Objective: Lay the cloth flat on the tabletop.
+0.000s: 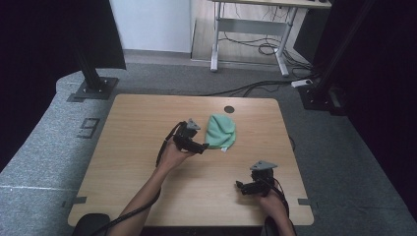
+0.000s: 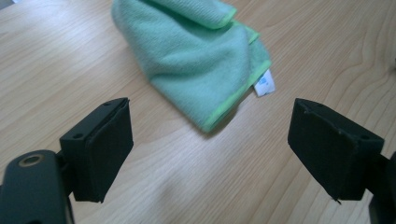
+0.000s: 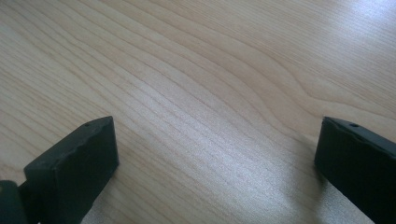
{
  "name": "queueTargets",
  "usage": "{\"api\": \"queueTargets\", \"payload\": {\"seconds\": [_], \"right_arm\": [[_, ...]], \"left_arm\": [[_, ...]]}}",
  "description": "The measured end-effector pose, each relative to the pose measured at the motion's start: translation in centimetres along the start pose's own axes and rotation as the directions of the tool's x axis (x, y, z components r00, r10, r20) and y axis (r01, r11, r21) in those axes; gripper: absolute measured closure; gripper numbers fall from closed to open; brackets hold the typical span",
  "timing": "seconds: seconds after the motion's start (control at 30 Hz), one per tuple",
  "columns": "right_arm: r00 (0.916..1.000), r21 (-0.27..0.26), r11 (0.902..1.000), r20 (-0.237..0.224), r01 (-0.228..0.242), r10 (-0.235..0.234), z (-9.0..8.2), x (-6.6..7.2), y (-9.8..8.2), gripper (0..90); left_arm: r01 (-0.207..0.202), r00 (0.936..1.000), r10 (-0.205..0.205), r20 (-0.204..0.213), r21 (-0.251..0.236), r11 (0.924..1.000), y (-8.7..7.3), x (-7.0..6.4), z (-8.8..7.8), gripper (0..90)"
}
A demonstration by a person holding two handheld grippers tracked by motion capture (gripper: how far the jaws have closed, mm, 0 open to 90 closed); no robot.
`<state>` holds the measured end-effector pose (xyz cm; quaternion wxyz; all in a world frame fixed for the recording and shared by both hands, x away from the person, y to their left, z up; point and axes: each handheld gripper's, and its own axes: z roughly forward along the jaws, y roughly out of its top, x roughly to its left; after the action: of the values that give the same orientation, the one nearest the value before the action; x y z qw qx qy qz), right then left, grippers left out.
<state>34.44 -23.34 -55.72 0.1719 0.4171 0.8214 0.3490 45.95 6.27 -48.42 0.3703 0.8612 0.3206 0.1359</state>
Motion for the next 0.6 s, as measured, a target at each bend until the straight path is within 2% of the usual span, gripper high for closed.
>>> {"api": "queueTargets", "payload": {"seconds": [0.23, 0.47, 0.6], "right_arm": [[1.0000, 0.000, 1.0000, 0.000, 0.000, 0.000, 0.0, 0.0, 0.0, 0.0], [1.0000, 0.000, 1.0000, -0.001, 0.000, 0.000, 0.0, 0.0, 0.0, 0.0], [1.0000, 0.001, 1.0000, -0.001, -0.001, 0.001, 0.0, 0.0, 0.0, 0.0]], "left_arm": [[-0.026, 0.9996, 0.026, 0.014, 0.020, 0.9995, 1.0, -0.4, 1.6, 14.9], [-0.053, 0.9983, 0.052, 0.027, 0.041, 0.9977, 1.8, -0.6, 3.7, 21.5], [-0.054, 0.9979, 0.053, 0.036, 0.046, 0.9975, 2.0, -0.6, 4.7, 25.5]]}}
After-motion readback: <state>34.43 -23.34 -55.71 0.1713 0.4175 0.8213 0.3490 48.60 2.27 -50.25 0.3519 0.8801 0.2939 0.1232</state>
